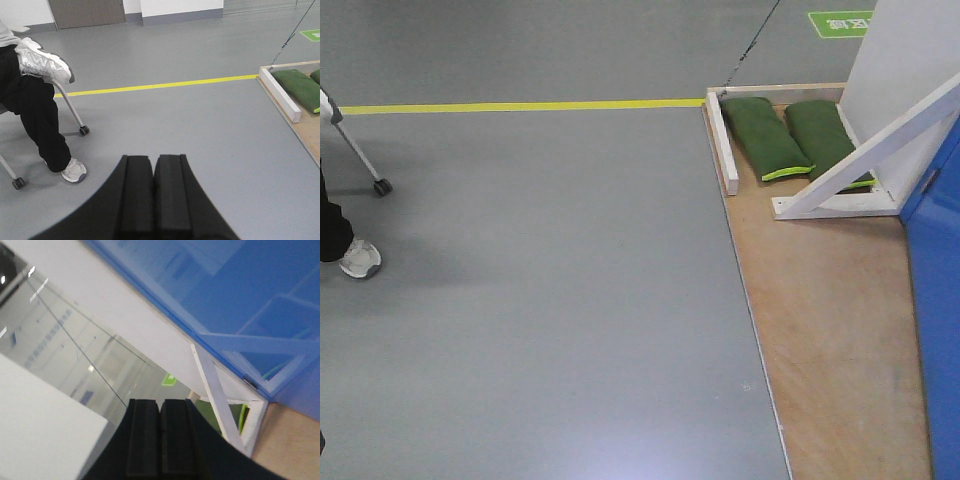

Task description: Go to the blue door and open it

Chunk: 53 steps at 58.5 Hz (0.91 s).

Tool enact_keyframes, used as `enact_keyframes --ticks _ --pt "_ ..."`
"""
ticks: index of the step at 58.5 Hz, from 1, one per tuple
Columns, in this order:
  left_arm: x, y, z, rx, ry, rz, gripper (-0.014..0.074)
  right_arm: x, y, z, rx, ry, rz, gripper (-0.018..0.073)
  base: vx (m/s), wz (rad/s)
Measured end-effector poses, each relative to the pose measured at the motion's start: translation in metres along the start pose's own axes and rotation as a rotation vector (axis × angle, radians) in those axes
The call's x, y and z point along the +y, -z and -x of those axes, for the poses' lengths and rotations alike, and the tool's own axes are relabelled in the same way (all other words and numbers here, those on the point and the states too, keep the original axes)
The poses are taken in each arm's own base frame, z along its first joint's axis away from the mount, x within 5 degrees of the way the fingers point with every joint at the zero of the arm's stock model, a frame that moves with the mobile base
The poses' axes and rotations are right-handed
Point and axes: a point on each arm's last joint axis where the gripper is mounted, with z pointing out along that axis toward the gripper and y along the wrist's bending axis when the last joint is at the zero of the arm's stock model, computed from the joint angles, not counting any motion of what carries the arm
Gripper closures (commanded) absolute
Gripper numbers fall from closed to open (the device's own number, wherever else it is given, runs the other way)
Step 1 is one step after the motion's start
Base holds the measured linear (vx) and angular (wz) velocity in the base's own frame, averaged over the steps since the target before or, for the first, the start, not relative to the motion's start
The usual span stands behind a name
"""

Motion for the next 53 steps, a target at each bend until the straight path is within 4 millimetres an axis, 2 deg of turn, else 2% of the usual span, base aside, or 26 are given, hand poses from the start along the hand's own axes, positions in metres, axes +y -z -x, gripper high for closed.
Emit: enact_keyframes --ticks 11,24,41,53 --pt "0.0 0.0 0.0 0.0 0.0 0.0 0.0526 0.006 -0.019 0.031 -0.195 -0.244 -0.064 0.0557 0.0 0.0" --pt "0.0 0.0 0.0 0.0 0.0 0.0 0.0526 0.006 -0.037 0.079 -0.508 -0.401 -0.163 0.0557 0.0 0.0" --pt "0.0 0.0 0.0 0.0 0.0 0.0 0.0526 0.002 -0.053 0.146 -0.932 -0.41 -0.274 0.0557 0.0 0.0" --pt "0.0 0.0 0.0 0.0 0.0 0.0 0.0526 0.007 -0.086 0.178 -0.999 -0.403 -0.289 0.0557 0.0 0.0"
